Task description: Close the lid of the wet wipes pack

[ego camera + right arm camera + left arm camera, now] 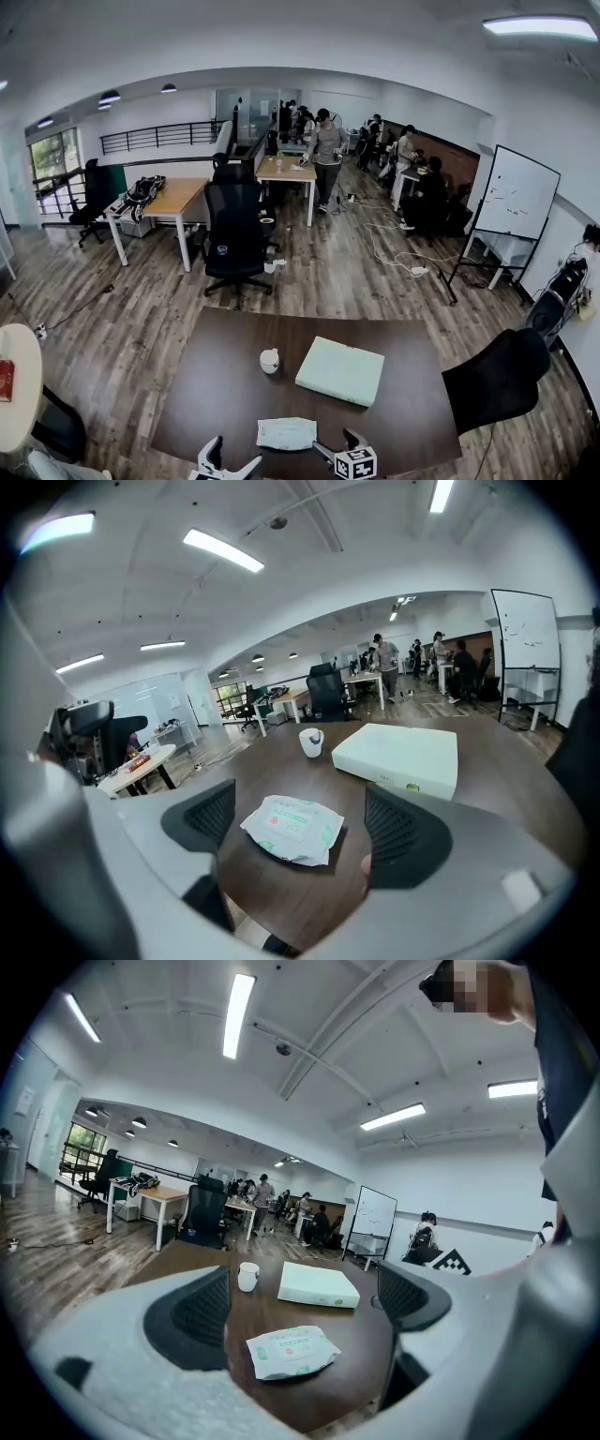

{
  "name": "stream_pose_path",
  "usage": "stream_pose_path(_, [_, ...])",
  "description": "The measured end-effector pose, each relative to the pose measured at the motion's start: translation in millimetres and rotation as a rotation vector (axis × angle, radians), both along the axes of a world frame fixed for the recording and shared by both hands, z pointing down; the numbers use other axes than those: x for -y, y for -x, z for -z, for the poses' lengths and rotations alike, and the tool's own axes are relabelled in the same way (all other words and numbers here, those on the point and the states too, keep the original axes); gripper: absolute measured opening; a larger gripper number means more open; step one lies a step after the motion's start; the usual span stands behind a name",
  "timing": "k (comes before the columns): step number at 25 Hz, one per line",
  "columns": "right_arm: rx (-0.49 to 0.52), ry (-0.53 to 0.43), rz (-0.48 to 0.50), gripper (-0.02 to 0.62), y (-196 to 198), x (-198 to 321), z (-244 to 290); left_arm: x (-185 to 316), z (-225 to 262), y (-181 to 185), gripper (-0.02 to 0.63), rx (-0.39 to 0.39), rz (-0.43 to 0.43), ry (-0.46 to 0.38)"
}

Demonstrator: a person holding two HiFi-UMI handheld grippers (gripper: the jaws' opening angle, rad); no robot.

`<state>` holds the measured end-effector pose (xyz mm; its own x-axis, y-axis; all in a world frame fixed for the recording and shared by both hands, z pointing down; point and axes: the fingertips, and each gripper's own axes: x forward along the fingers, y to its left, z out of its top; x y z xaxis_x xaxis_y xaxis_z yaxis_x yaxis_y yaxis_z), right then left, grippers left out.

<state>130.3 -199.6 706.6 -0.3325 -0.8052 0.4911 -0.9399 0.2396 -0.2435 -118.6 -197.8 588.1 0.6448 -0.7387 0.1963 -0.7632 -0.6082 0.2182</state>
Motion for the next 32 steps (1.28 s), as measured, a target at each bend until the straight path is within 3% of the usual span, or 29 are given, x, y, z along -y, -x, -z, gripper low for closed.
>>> stream_pose_path(11, [0.015,-0.146,-0.030,0.443,-23.7,-26.5,74.5,-0.2,-3.4,-4.3,0.482,0.008,-0.012,0.008])
stream_pose_path(20, [0.013,-0.143,-0.076,0.427,-35.2,-33.8,75.7,8.0,-11.3,-18.2,0.482,0.064,-0.046,0.029])
stream_pose_path(24, [0.019,-0.137,-0.106,0.409,-36.9,-36.5,75.0,7.4,-13.3,-21.8,0.482,0.025,-0.040,0.088])
stream_pose_path(32, [-0.002,-0.141,-0.122,0.382,-42.2,-40.3,75.3,5.8,-15.7,-27.6,0.482,0.029,-0.053,0.087])
